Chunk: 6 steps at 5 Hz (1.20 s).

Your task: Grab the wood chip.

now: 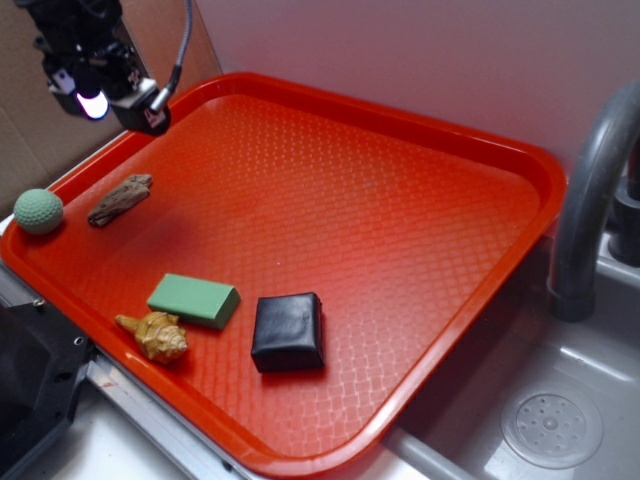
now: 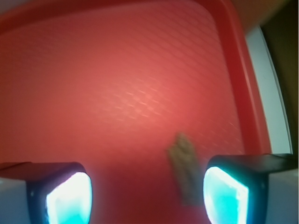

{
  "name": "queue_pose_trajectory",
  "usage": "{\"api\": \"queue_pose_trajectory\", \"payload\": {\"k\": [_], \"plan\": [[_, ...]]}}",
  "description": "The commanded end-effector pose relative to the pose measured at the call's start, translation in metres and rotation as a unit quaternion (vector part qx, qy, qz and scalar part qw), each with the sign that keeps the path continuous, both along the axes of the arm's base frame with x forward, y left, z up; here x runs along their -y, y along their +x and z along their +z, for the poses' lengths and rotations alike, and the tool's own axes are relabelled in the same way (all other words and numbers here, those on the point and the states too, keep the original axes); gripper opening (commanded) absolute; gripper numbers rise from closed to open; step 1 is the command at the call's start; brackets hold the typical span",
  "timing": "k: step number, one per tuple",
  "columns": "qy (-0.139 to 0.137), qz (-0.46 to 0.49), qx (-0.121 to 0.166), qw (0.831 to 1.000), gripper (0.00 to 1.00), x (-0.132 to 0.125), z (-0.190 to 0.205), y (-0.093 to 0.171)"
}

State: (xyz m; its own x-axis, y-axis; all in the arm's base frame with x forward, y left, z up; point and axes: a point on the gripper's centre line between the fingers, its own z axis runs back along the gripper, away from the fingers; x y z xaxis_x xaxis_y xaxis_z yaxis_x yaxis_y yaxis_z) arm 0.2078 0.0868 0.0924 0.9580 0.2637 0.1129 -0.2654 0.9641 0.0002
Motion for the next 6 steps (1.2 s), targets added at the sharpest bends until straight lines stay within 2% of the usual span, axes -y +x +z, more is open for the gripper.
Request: {"api": "queue_pose_trajectory", "payload": {"k": [1,2,3,4,5,6], "plan": [[0.022,0.024,0.012,0.999,1.00,-0.030,-0.019,0.018],[0.031,0.031,-0.009,0.999,1.00,-0.041,-0.045,0.010],[0.048,0.005,-0.025,0.998,1.00,-0.033,-0.061,0.003],[0.045,-0.006,-0.048,0.998,1.00,-0.029,-0.074,-0.005],[0.069,0.004,-0.080,0.994,1.00,-0.034,-0.092,-0.014],[0.078,-0.014,-0.098,0.992,1.00,-0.033,-0.090,-0.031]]}}
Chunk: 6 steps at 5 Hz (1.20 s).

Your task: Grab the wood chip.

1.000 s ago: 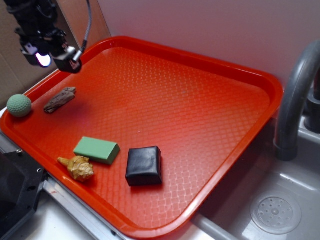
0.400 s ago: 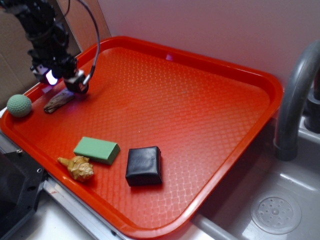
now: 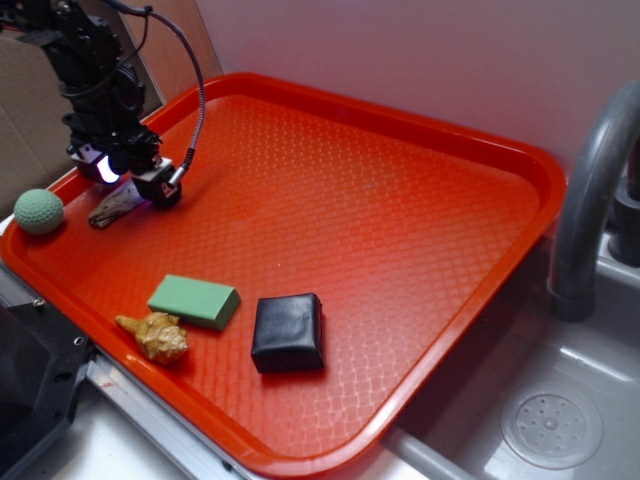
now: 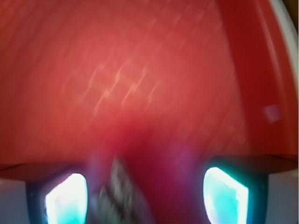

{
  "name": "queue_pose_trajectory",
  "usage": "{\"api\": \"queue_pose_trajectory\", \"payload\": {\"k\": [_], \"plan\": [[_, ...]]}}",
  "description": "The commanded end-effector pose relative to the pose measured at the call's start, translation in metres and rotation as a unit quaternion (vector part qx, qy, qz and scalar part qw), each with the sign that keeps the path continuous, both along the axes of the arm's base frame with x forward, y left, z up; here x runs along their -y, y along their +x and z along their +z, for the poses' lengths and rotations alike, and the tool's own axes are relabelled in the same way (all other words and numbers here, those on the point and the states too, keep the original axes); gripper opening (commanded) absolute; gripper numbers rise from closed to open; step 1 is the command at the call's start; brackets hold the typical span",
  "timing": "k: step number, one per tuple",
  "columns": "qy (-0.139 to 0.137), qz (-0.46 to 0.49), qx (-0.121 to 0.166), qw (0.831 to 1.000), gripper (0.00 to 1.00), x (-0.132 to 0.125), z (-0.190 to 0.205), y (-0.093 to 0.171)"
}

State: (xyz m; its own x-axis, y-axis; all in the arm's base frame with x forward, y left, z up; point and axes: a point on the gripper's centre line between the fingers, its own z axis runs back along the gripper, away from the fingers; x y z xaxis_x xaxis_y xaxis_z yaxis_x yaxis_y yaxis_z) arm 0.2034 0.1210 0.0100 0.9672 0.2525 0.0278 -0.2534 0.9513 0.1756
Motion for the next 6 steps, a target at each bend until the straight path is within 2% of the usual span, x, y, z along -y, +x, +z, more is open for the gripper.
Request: {"api": "queue_pose_trajectory", "payload": {"k": [1,2,3,4,6], "plan": [[-0.026,-0.027,-0.016,0.999,1.00,0.006,0.012,-0.032],[-0.042,-0.063,-0.021,0.997,1.00,0.002,0.023,-0.038],[-0.046,-0.065,-0.035,0.996,1.00,-0.004,0.016,-0.044],[-0.038,-0.066,-0.045,0.996,1.00,-0.003,0.008,-0.041],[-0.034,-0.070,-0.046,0.996,1.00,0.001,0.005,-0.037]]}}
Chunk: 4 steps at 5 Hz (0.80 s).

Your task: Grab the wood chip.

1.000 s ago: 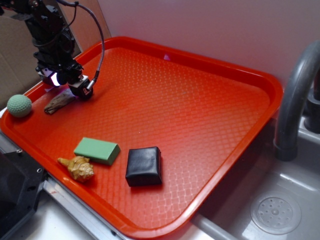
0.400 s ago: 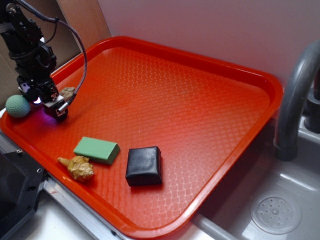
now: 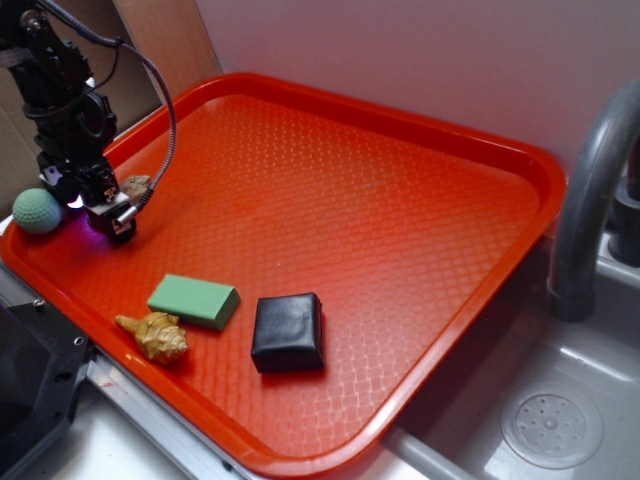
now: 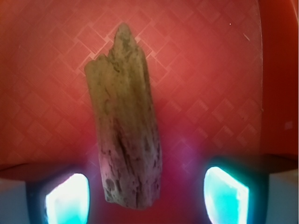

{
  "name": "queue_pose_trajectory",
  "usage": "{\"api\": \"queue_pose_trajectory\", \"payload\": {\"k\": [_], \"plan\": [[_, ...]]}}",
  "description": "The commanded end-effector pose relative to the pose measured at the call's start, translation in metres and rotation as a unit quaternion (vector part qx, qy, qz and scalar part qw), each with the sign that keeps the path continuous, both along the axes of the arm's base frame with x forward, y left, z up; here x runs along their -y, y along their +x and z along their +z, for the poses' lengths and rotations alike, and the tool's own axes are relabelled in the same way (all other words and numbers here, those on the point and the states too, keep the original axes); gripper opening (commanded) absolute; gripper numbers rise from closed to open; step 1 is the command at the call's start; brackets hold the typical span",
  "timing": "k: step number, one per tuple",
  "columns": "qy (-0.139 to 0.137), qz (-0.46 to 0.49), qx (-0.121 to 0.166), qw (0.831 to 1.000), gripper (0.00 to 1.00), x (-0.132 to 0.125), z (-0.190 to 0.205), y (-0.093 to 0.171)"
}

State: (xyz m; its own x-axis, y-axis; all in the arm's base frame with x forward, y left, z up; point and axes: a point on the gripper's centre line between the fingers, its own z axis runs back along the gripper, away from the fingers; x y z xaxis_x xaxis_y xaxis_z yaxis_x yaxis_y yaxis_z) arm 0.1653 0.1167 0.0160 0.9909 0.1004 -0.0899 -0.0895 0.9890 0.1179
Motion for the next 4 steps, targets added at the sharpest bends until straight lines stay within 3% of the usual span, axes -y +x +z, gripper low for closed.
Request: {"api": "queue_pose_trajectory", "payload": {"k": [1,2,3,4], "plan": [[-0.004,-0.002,0.019,1.000,1.00,0.007,0.001,0.011],[-0.001,0.000,0.023,1.000,1.00,0.010,0.000,0.020],[-0.007,0.005,0.033,0.999,0.90,0.011,0.000,0.025],[-0.009,0.011,0.036,0.999,0.00,0.009,0.000,0.026]]}}
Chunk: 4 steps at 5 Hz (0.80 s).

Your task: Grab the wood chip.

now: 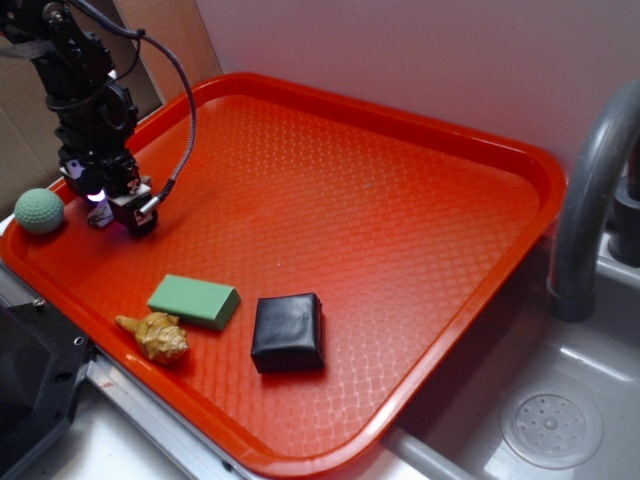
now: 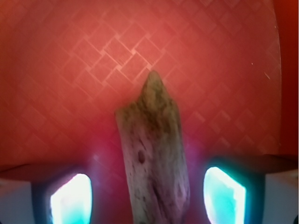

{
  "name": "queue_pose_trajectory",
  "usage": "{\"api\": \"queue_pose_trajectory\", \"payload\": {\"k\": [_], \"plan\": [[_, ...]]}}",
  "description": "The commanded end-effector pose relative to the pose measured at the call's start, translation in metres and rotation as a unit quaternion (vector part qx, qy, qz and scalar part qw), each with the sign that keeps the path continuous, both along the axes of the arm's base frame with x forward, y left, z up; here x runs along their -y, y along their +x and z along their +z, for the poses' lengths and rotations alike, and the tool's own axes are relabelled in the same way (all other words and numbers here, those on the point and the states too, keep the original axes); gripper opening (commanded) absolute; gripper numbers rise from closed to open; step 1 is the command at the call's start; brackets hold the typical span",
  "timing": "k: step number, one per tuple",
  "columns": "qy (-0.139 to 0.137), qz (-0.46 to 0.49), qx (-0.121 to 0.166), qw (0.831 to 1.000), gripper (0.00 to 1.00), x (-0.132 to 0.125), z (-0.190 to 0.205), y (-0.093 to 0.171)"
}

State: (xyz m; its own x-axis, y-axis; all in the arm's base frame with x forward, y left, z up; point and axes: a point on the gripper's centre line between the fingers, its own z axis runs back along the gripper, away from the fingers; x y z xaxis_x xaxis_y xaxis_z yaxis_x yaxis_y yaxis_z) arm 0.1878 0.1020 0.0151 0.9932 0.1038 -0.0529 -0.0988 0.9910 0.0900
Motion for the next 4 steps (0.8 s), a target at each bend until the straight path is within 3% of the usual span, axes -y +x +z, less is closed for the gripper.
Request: {"api": "queue_pose_trajectory", "payload": {"k": [1,4], "plan": [[0.006,0.012,0.013,1.000,0.00,-0.0079,-0.0017,0.0034],[0.004,0.015,0.023,1.000,0.00,-0.0059,0.0061,0.0073]]}}
